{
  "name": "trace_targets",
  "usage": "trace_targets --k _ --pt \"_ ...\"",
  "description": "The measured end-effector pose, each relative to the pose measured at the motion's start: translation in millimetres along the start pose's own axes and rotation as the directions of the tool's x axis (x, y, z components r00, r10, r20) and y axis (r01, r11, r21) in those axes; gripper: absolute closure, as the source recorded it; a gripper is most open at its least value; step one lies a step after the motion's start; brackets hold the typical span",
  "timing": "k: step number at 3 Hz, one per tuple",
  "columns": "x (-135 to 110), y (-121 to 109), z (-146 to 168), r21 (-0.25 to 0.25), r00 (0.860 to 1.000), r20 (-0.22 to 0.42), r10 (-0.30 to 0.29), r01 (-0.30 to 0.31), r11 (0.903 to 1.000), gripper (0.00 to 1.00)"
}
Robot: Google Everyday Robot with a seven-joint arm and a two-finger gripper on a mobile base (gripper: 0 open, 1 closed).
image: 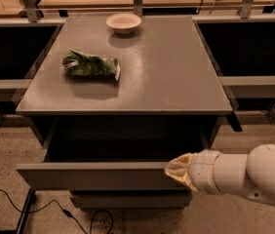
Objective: Close top drawer
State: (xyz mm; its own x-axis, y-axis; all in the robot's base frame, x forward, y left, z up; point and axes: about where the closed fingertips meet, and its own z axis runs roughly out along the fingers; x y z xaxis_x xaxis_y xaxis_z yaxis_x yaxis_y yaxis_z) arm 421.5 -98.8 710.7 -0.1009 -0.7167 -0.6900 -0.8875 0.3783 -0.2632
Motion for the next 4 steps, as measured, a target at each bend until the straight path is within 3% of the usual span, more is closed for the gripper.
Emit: trace_targets --k 1,2,4 --pt "-5.9 14.1 10.1 -0.004 0.999 0.036 -0.035 0.035 0.9994 1.0" --pt "-11.6 28.9 25.7 -0.044 0.996 0.07 -0.06 0.064 0.997 1.0" --pt "-1.4 21.8 80.8 -0.091 0.99 0.118 -0.071 0.082 0.9925 1.0"
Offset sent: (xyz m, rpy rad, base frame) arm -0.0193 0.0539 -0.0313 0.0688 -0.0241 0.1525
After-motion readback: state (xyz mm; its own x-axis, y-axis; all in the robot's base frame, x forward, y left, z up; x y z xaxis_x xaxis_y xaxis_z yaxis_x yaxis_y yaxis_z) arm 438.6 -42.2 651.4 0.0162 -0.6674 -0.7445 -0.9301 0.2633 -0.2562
